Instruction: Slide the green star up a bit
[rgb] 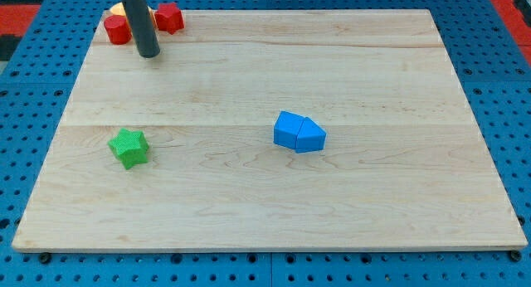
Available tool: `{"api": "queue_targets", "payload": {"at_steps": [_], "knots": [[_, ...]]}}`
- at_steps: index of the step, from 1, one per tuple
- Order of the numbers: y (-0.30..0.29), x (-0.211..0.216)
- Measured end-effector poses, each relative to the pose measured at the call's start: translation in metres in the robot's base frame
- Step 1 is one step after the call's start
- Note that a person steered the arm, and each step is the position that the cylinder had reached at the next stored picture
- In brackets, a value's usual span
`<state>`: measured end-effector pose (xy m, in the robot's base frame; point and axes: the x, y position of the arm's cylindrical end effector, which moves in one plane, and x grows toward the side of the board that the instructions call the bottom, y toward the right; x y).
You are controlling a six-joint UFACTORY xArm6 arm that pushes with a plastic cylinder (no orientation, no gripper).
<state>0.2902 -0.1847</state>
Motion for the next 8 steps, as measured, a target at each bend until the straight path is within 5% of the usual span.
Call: {"api": "queue_targets", "payload": {"at_steps": [2,3,8], "knots": [[-0.002,-0.028],[0.016,0.000],[-0.013,0.274]]}}
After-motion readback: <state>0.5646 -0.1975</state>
